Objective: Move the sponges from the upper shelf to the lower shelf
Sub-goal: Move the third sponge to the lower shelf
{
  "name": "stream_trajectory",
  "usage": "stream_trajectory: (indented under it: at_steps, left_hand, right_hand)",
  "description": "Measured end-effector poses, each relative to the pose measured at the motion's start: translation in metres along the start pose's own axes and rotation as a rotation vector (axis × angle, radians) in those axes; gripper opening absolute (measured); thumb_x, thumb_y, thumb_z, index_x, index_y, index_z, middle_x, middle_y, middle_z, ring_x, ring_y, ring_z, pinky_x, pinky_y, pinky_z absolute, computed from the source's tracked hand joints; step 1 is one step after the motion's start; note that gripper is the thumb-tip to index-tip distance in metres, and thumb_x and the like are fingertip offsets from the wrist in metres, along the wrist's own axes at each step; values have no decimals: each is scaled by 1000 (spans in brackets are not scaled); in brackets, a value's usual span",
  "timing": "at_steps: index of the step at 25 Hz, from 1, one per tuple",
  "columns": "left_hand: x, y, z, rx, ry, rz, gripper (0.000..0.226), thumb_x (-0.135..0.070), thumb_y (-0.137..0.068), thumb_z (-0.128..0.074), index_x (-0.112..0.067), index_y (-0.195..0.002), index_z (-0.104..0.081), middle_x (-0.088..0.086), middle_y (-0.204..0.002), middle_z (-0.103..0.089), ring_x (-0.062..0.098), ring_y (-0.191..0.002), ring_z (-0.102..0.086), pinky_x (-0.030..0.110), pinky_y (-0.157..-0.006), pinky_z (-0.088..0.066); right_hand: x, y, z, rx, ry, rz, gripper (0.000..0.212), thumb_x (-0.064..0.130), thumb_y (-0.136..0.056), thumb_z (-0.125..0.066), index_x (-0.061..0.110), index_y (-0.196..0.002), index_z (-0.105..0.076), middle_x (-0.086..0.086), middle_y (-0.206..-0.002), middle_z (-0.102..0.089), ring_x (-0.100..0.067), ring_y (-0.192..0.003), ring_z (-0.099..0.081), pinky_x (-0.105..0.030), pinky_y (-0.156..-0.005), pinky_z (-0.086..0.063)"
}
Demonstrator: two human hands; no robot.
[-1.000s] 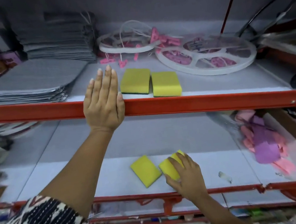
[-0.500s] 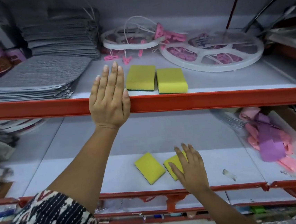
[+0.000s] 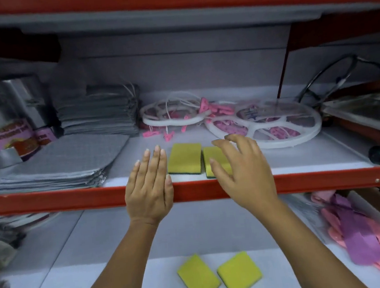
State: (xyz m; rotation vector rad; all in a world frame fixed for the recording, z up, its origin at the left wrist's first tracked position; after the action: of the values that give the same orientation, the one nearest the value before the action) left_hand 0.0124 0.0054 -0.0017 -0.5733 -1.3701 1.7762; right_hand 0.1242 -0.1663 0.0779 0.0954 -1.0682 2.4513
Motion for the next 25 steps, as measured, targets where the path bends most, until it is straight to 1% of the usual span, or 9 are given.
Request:
stream_trajectory:
  at_steps: [3,6,10,12,14,17,20,22,25]
  left_hand:
    - [0,-1,1,7,2,1,50,-24,-96,-27,-4,-139,-42,9,-145,-41,23,-136,-36,41,-108,-35]
    - [-1,-2,1,0,1,-3,50,-24,-96,-25,-3,-138,-44,9,-144,-42,24,-135,-38,41,-108,-35]
    - [-1,-2,0,-18,-4,-11,50,-24,-96,-25,-4,-137,-45,9,-143,-43,24,-134,-39,39,-108,-34]
    - [-1,0,0,-22,-1,-12,50,-24,-96,-25,-4,-137,-44,9,-143,-43,24,-134,-39,39,-108,-34]
    - [-1,0,0,-24,-2,-11,50,-24,-96,-26,-4,-138,-44,8,-144,-43,24,-134,-39,40,-107,-35]
    - [-1,1,-1,-29,11,-7,50,-23,-95,-27,-5,-139,-42,8,-144,-42,24,-135,-38,39,-109,-33]
    - [-1,2,-1,-28,15,-3,50,-24,-96,-26,-7,-141,-40,7,-145,-42,23,-136,-37,39,-109,-34]
    - [0,3,-1,-33,16,-1,50,-24,-96,-26,-7,-142,-39,6,-145,-42,22,-137,-35,40,-109,-35]
    - [-1,4,-2,-28,20,-3,50,-24,-97,-25,-8,-142,-37,6,-145,-42,22,-138,-34,39,-110,-34]
  right_hand:
    - [6,-24,-5,375,129,-151,52,53,-85,-47,27,-130,-47,-8,-136,-46,-33,-120,-44,-43,-94,-44]
    - [7,-27,-13,450,150,-248,45,49,-82,-52,25,-119,-56,-8,-130,-50,-34,-111,-52,-38,-84,-46]
    - [6,-27,-17,372,118,-308,33,43,-81,-52,24,-104,-64,-5,-109,-64,-32,-94,-61,-33,-71,-47]
    - [4,-25,-8,306,85,-323,35,42,-80,-53,24,-107,-65,-5,-110,-65,-32,-94,-61,-32,-68,-44]
    - [1,-15,4,204,83,-299,39,42,-78,-54,24,-111,-64,-5,-123,-61,-31,-99,-60,-33,-73,-46]
    - [-6,21,20,-92,-8,-245,43,38,-73,-58,23,-113,-67,-5,-139,-53,-27,-112,-60,-37,-86,-50]
    - [-19,73,22,-403,-136,-63,36,24,-76,-64,13,-110,-69,-14,-130,-60,-29,-116,-59,-40,-96,-49]
    - [-33,109,13,-452,-115,94,36,19,-78,-61,10,-113,-65,-18,-128,-57,-34,-117,-56,-41,-99,-47]
    - [-57,156,-9,-389,-129,30,41,22,-81,-58,14,-120,-56,-17,-130,-46,-33,-119,-50,-39,-100,-45]
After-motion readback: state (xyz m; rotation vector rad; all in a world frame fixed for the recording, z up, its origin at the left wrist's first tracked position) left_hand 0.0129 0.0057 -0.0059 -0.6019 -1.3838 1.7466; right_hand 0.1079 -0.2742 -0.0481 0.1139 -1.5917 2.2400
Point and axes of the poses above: each hand's wrist, its own y-axis away from the middle knuckle, its own z-axis out of the back of the hand, x = y × z, the point moved 1 cm from there along -y, towards the middle knuckle
